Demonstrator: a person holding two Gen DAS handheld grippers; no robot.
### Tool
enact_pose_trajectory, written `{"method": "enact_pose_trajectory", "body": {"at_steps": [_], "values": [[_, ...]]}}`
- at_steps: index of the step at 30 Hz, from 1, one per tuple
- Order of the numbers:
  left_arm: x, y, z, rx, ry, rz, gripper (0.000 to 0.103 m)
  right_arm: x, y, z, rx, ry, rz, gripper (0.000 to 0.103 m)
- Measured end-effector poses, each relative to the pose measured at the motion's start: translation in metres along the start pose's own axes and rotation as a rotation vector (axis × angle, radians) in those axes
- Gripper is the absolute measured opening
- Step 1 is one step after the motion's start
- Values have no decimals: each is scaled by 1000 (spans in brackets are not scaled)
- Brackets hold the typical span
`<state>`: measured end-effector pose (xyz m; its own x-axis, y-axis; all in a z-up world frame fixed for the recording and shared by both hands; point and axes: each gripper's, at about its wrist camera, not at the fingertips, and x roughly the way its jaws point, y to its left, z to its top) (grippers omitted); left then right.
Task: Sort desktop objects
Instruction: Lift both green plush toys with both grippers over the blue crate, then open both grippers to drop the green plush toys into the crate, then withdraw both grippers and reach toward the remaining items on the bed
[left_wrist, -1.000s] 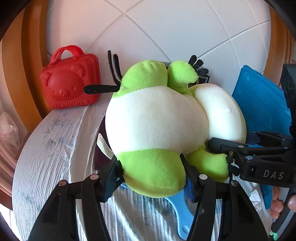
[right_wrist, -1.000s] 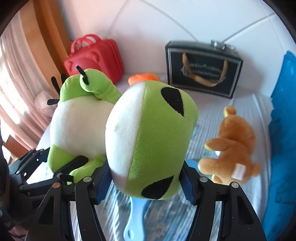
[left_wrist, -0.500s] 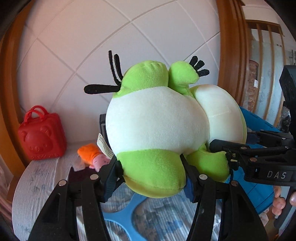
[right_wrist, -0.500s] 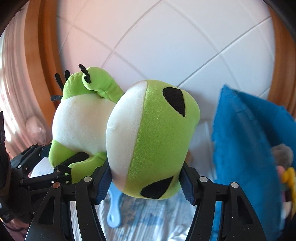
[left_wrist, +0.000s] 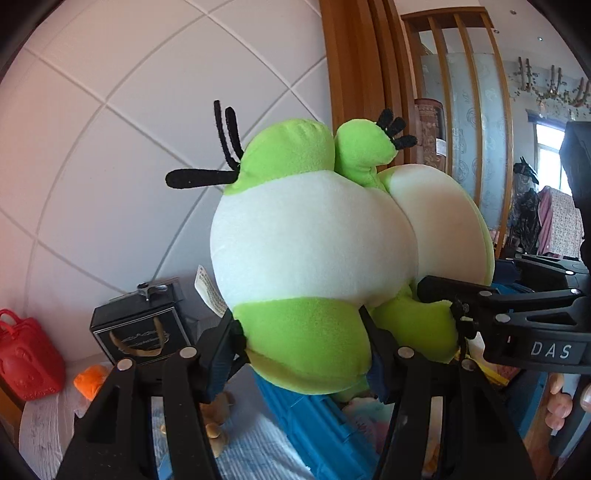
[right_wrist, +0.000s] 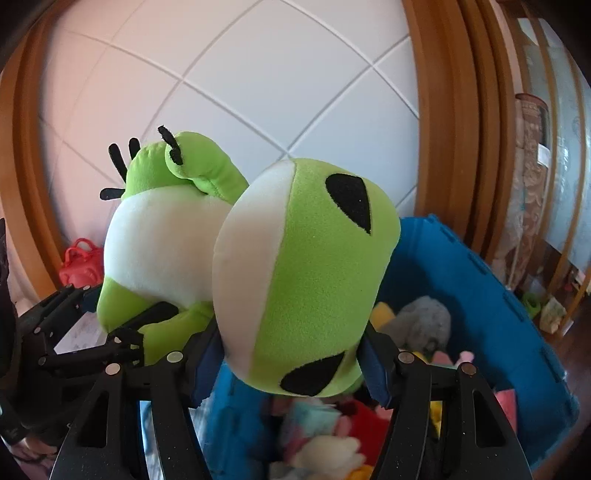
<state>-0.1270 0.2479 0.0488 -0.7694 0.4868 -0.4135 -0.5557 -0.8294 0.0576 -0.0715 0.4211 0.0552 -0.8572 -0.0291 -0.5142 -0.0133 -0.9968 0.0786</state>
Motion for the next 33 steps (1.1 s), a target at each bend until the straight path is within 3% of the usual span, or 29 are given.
{"method": "enact_pose_trajectory", "body": {"at_steps": [8, 17, 23, 25, 29, 31, 33], "values": [[51, -53, 22, 54, 92, -13, 59, 17, -78, 5, 77, 52, -7, 64], [72, -59, 12, 69, 208, 24, 65, 51, -101, -6, 134, 135, 2, 72], [65, -57, 9, 76, 200, 68, 65, 46, -104, -3, 149, 107, -36, 76], [52, -57, 9, 70, 184, 72, 68, 41, -104, -2, 144, 88, -58, 84], [27, -58, 9, 65, 128, 87, 79, 17, -89, -5, 120, 51, -115, 89], [15, -55, 8, 58, 102, 89, 80, 14, -95, -7, 118, 32, -134, 103], [3, -53, 5, 50, 82, 95, 82, 7, -94, -12, 114, 18, -160, 103]]}}
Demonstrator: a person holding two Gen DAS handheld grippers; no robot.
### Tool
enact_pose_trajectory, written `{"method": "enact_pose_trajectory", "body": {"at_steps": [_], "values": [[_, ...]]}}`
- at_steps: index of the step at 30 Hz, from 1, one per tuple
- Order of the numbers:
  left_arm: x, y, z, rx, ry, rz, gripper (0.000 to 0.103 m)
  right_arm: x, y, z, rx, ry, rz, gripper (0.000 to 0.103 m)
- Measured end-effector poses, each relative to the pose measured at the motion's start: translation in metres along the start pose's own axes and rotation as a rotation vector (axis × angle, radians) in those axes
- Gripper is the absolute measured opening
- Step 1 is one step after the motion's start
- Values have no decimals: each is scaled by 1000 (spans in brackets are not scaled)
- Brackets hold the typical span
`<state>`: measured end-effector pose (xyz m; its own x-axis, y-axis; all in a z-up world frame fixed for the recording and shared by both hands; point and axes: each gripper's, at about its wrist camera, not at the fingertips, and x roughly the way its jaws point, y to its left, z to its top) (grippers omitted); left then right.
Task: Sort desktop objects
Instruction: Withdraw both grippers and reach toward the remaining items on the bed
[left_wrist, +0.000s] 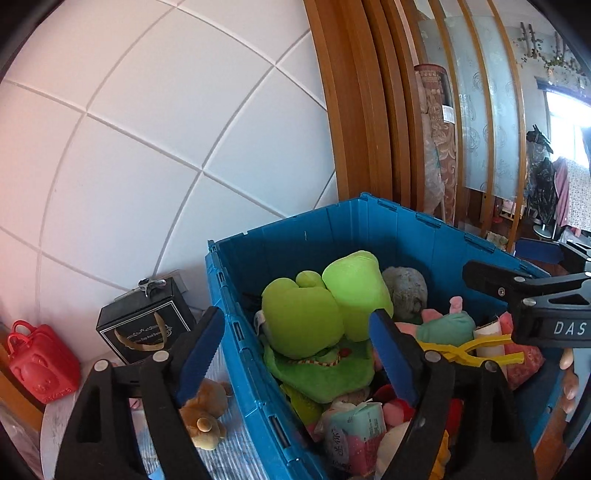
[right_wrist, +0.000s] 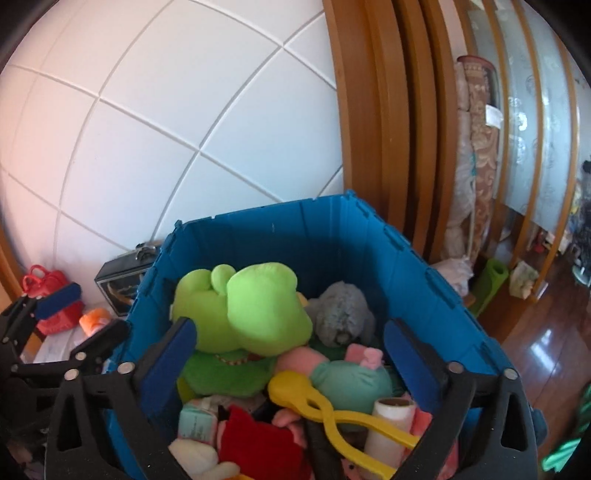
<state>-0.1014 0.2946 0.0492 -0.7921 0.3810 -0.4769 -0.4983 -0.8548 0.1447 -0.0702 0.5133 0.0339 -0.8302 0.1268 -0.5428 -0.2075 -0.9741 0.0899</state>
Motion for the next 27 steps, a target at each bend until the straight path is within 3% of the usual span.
{"method": "enact_pose_trajectory", "body": {"at_steps": [10, 19, 27], "values": [[-63, 35, -37, -86, -92, 85, 94, -24, 20, -29, -27, -25, -19, 103], [-103, 119, -101, -202, -64, 261, 94, -49, 83, -52, -51, -74, 117, 103], [-132, 215, -162, -295, -1, 404, 94, -53, 181, -66, -147, -104, 262, 103]]}}
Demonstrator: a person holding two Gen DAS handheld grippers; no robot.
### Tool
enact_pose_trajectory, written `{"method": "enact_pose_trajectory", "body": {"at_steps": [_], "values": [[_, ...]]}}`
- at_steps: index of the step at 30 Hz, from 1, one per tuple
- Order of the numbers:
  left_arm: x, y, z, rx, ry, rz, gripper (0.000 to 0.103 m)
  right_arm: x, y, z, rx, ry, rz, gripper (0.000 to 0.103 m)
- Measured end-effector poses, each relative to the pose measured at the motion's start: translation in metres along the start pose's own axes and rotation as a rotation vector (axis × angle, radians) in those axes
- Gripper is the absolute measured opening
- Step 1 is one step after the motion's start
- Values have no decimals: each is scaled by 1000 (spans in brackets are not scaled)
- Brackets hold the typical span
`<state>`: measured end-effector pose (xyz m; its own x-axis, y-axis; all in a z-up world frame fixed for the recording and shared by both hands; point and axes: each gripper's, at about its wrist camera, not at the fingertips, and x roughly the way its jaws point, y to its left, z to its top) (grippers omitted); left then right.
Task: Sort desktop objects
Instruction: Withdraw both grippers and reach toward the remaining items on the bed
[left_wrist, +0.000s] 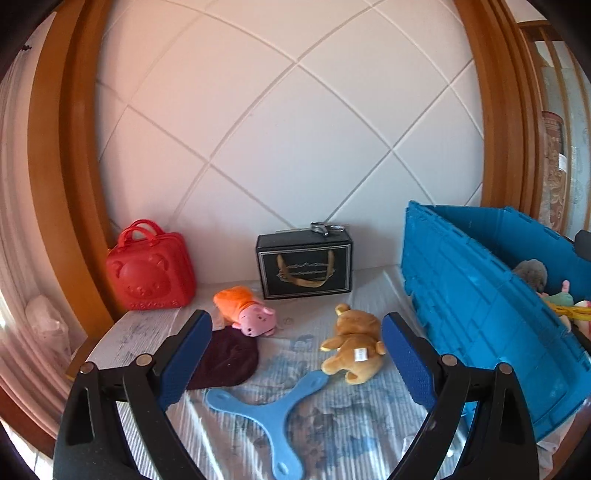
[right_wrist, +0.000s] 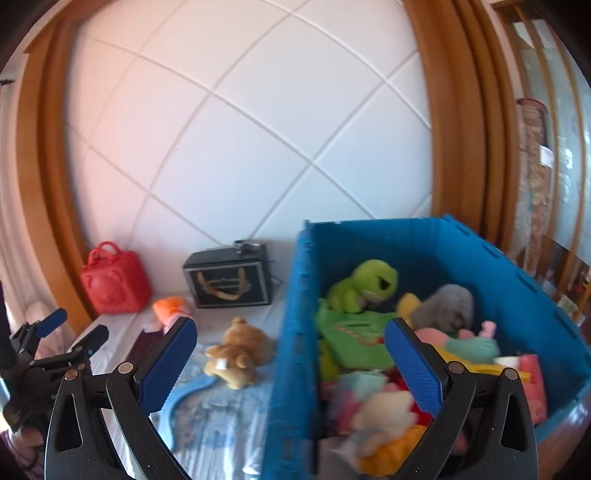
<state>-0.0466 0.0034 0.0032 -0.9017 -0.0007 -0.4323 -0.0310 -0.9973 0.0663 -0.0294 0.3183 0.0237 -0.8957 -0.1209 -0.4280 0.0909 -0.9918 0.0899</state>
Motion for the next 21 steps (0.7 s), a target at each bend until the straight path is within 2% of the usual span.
{"method": "enact_pose_trajectory", "body": {"at_steps": [5, 9, 15, 21], "values": [[23, 49, -24, -27, 82, 51, 94, 27, 52, -6, -50, 34, 53, 103], [51, 72, -44, -56, 165, 56, 94, 57, 86, -20, -72, 92, 79, 103], [102, 81, -85, -91, 314, 36, 94, 110, 114, -52, -118, 220, 87, 103], [157, 75, -132, -147, 479, 12, 94, 170, 115, -92, -117, 354, 86, 103]]}}
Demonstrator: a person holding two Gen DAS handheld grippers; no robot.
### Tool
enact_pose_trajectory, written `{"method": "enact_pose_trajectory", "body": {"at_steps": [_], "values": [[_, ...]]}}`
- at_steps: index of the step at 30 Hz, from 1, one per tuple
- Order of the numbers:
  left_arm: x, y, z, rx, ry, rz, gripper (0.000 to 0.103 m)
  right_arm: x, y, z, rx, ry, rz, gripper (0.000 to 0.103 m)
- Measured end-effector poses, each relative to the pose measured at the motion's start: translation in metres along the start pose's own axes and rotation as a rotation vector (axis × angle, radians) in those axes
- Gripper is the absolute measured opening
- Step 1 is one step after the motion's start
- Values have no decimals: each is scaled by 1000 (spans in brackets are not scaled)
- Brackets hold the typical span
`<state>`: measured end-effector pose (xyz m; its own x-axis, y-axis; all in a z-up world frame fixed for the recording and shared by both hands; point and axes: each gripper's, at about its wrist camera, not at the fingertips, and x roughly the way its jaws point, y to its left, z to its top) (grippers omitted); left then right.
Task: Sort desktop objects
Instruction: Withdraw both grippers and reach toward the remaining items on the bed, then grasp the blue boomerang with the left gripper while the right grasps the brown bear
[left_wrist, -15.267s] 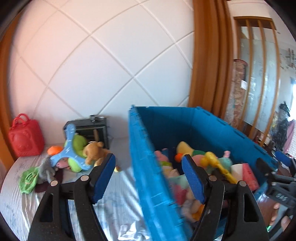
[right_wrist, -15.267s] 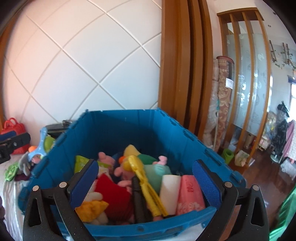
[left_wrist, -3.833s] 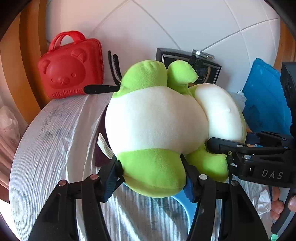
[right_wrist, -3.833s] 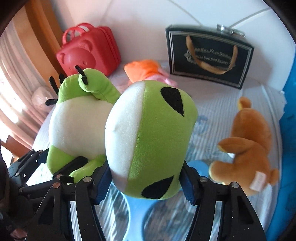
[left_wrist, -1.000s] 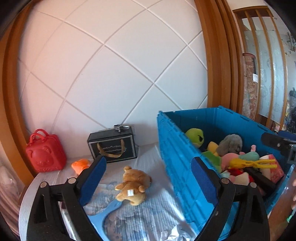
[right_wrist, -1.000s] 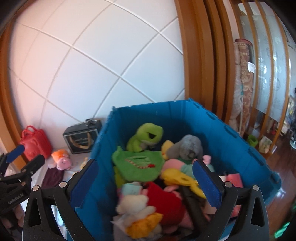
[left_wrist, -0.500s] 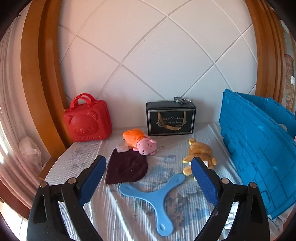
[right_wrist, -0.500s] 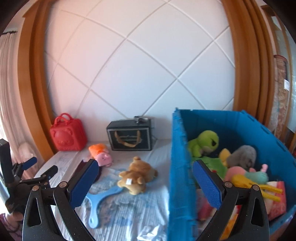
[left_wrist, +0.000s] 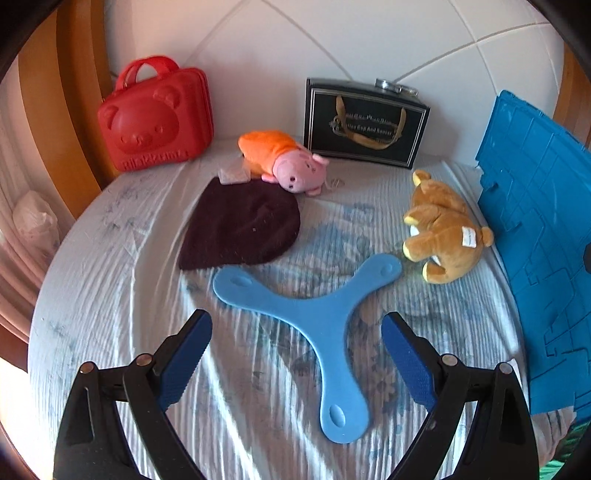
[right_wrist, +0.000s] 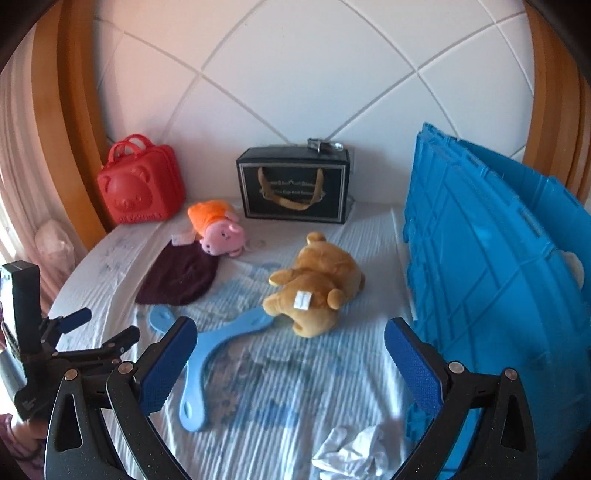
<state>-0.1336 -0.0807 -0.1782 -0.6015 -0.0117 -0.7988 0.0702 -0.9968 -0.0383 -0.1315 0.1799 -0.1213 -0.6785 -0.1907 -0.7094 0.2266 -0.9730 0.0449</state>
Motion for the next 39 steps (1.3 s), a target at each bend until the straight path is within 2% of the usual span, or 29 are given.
{"method": "enact_pose_trajectory", "body": {"at_steps": [6, 11, 13, 14, 15, 16, 18, 23, 28, 33, 36, 39], "values": [[70, -18, -19, 6, 161, -12, 94, 80, -20, -27, 30, 177, -3, 103], [114, -27, -30, 21, 277, 13, 94, 126, -30, -41, 58, 264, 6, 103], [127, -24, -34, 7, 305, 15, 90, 137, -34, -44, 70, 282, 6, 103], [133, -21, -34, -2, 316, 12, 81, 143, -36, -45, 77, 289, 6, 103], [137, -18, -35, -11, 319, 17, 77, 148, -38, -46, 81, 294, 4, 103], [135, -18, -33, -1, 278, 23, 71, 151, -39, -46, 85, 298, 2, 103], [136, -20, -26, 19, 249, 9, 50, 159, -43, -45, 94, 298, -4, 103], [139, -26, -8, 30, 196, 29, 50, 177, -47, -35, 115, 258, -16, 103], [128, -26, 19, 41, 100, 42, 49, 191, -43, -24, 110, 197, -49, 103], [131, -24, 39, 45, 49, 53, 46, 214, -40, -17, 93, 197, -56, 103], [135, -27, 46, 56, 45, 50, 40, 225, -38, -16, 72, 195, -82, 103], [144, -27, 51, 43, 60, 49, 40, 235, -39, -16, 79, 189, -81, 103]]}}
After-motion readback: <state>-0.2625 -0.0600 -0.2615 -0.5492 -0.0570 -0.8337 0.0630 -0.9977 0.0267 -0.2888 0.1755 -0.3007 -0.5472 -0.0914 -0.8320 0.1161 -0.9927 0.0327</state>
